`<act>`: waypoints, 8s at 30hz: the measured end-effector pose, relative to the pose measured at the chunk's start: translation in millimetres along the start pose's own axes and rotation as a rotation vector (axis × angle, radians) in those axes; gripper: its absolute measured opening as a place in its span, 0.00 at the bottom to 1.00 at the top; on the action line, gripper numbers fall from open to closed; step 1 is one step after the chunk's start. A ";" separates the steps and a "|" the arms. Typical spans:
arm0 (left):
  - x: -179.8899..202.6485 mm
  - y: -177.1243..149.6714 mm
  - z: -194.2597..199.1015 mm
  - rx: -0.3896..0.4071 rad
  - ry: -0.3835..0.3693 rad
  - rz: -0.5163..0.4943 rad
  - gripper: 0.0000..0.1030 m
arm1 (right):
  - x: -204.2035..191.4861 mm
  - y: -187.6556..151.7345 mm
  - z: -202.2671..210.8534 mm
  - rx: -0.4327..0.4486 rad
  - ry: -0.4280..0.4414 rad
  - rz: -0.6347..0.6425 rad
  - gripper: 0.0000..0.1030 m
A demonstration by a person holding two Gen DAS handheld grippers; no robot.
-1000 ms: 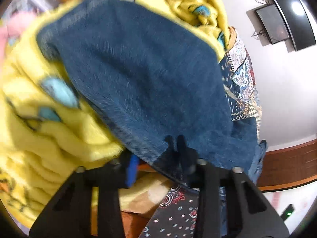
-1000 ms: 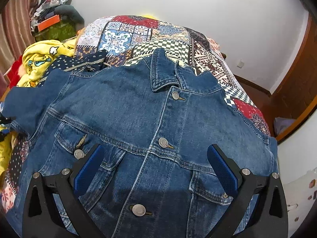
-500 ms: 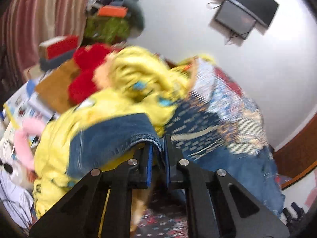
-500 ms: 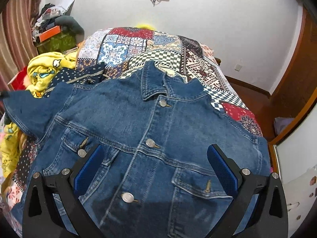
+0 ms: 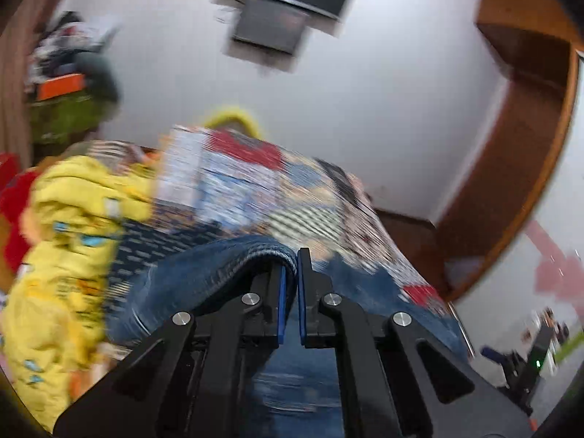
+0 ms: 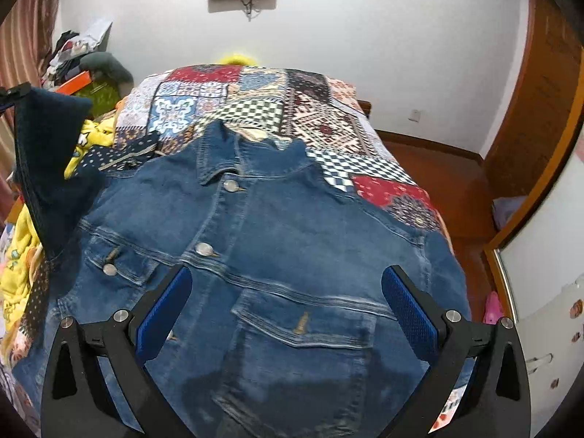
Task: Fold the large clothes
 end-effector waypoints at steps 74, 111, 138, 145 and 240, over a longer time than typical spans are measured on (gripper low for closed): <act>-88.6 -156.2 -64.0 -0.395 0.197 0.016 0.55 | -170.4 67.4 -46.8 -0.072 0.338 0.262 0.14; 24.8 -186.5 -122.9 -0.524 0.214 -0.222 0.59 | 78.1 -47.9 -74.1 -0.250 0.118 -0.149 0.37; 98.5 -144.0 -127.4 -0.410 0.100 -0.267 0.60 | 234.3 -133.2 -97.9 -0.324 0.256 -0.750 0.77; 94.2 -147.2 -134.0 -0.426 0.112 -0.260 0.60 | 251.3 -138.0 -117.0 -0.291 0.410 -0.908 0.79; 327.7 -158.5 -190.4 -0.440 -0.156 -0.741 0.10 | 165.8 -110.6 -12.7 -0.151 0.030 -0.468 0.65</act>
Point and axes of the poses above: each gripper's, at about its wrist camera, not at the fingertips, and z roughly against the way its jaws point, x to its right, y to its top, the point moved 6 cm from there along -z, roughly the way its jaws point, and after that the axes turned 14 degrees about -x, right-handed, at the moved point
